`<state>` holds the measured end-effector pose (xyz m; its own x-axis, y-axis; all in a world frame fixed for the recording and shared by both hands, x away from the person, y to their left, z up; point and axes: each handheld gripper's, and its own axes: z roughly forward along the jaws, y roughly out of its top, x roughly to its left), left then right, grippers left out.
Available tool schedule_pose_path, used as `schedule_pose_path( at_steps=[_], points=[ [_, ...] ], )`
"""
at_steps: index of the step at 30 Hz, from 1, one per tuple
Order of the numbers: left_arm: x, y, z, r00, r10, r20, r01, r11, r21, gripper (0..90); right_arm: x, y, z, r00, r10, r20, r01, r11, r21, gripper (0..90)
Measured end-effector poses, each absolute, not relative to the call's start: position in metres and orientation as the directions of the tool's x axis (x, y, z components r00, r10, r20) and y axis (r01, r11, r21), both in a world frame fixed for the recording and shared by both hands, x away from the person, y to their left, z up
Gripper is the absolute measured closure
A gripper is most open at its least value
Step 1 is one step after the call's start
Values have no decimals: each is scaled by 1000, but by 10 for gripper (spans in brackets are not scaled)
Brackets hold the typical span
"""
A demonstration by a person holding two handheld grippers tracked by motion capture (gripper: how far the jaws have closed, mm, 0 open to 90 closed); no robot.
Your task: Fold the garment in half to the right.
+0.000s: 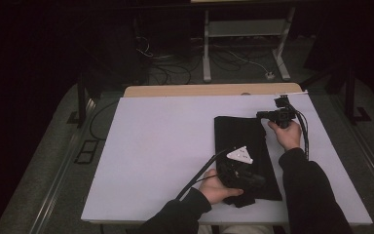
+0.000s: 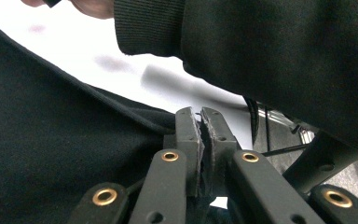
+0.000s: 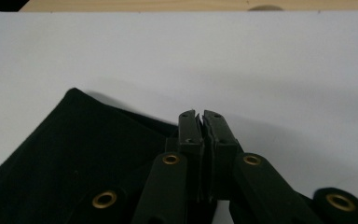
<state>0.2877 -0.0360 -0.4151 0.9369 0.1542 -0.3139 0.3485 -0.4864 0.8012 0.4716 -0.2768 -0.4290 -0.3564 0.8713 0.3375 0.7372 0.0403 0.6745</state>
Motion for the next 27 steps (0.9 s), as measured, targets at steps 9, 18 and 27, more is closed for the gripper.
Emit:
schedule_pose_path(
  at_steps=[9, 18, 27],
  points=[
    [288, -42, -419, 932, 154, -328, 360, -488, 795, 849, 462, -288, -430, -339, 879, 334, 733, 24, 680, 689],
    [290, -53, -423, 927, 159, -340, 373, -499, 783, 849, 443, -300, -413, -344, 895, 286, 701, 42, 711, 378],
    [289, -68, -423, 928, 174, -330, 370, -532, 761, 852, 412, -310, -406, -392, 886, 249, 678, 95, 728, 118]
  ],
)
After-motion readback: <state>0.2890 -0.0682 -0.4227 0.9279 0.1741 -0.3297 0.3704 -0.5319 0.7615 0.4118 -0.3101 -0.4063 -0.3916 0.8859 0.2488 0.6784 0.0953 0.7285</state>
